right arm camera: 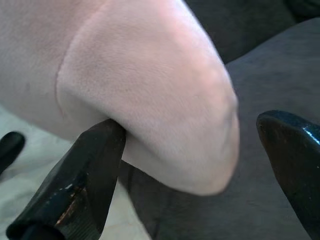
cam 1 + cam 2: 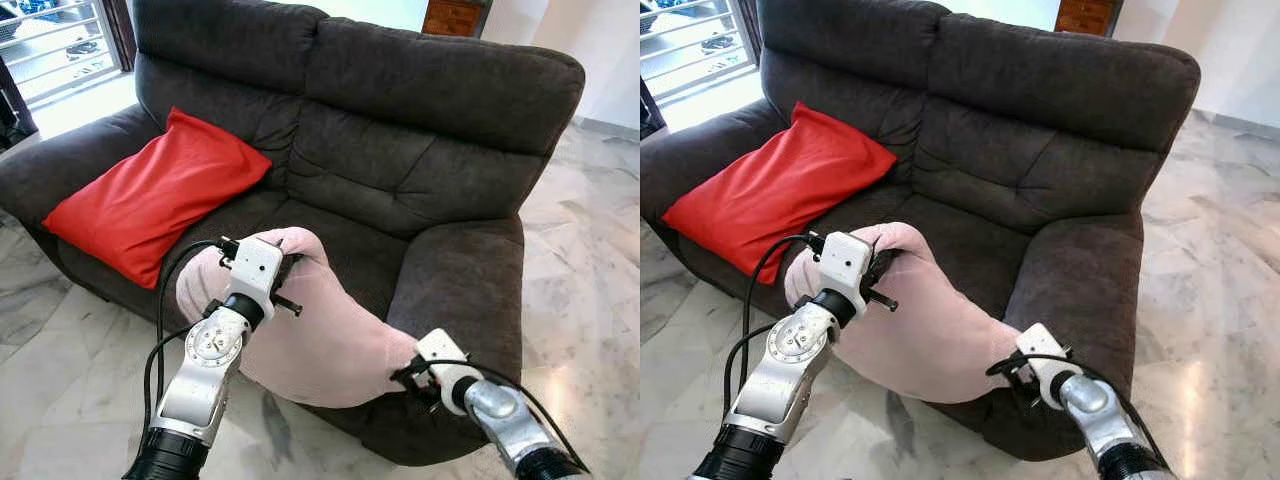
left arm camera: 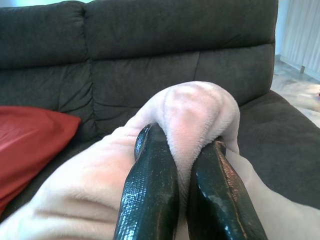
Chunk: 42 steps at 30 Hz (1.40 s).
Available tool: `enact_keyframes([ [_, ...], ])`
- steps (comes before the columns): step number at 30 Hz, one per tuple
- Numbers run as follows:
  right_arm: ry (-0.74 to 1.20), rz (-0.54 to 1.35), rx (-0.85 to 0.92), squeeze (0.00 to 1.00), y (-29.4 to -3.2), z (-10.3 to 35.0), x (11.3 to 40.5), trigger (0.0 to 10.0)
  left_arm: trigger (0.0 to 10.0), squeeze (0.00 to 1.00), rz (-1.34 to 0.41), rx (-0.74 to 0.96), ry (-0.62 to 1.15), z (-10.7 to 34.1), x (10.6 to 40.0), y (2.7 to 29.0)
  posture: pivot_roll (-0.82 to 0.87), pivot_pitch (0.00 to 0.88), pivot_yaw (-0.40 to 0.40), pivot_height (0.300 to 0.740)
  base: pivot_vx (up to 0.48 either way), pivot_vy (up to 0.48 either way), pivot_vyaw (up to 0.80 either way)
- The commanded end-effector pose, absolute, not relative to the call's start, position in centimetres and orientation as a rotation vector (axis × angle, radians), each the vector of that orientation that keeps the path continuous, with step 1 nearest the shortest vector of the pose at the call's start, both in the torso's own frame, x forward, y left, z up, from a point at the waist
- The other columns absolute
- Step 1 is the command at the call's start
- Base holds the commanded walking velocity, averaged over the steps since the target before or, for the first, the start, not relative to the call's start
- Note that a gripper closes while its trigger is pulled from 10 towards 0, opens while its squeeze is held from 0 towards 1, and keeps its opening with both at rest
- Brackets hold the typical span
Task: Move the pillow to the sofa from floor
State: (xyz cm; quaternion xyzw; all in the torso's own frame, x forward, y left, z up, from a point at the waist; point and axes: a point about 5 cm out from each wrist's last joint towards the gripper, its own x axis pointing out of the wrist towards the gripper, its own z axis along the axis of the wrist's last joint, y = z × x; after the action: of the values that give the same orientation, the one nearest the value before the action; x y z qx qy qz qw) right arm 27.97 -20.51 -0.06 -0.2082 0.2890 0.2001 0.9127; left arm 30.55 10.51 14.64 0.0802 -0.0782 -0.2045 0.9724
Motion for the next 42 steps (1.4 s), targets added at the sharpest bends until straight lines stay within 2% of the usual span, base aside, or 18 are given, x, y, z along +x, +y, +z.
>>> enact_keyframes([
  [1, 0.607, 0.412, -0.419, 0.0, -21.0, 0.0, 28.0, 10.0, 10.0, 0.0, -0.424, 0.16, -0.217, 15.8, 30.5, 10.1, 0.04, 0.0, -0.064, 0.74, 0.0, 0.0, 0.0],
  [11, 0.702, 0.635, -0.414, 0.0, -19.0, -1.8, 26.1, 10.0, 10.0, 0.0, -0.421, 0.162, -0.218, 15.8, 30.5, 10.2, 0.05, 0.0, -0.066, 0.74, 0.0, 0.0, 0.0],
  [19, 0.69, 0.558, -0.429, 0.0, -19.2, -1.6, 26.8, 10.0, 10.0, 0.0, -0.422, 0.162, -0.217, 15.8, 30.5, 10.2, 0.06, 0.0, -0.069, 0.74, 0.0, 0.0, 0.0],
  [23, 0.645, 0.401, -0.435, 0.0, -19.8, -0.9, 27.9, 10.0, 10.0, 0.0, -0.426, 0.163, -0.218, 15.8, 30.5, 10.2, 0.07, 0.0, -0.071, 0.74, 0.0, 0.0, 0.0],
  [27, 0.632, 0.336, -0.408, 0.0, -20.0, -0.7, 28.3, 10.0, 10.0, 0.0, -0.426, 0.162, -0.218, 15.8, 30.5, 10.2, 0.07, 0.0, -0.07, 0.74, 0.0, 0.0, 0.0],
  [42, 0.704, 0.504, -0.392, 0.0, -18.0, -2.2, 27.0, 10.0, 10.0, 0.0, -0.43, 0.162, -0.221, 15.8, 30.4, 10.1, 0.08, 0.0, -0.075, 0.74, 0.0, 0.0, 0.0],
])
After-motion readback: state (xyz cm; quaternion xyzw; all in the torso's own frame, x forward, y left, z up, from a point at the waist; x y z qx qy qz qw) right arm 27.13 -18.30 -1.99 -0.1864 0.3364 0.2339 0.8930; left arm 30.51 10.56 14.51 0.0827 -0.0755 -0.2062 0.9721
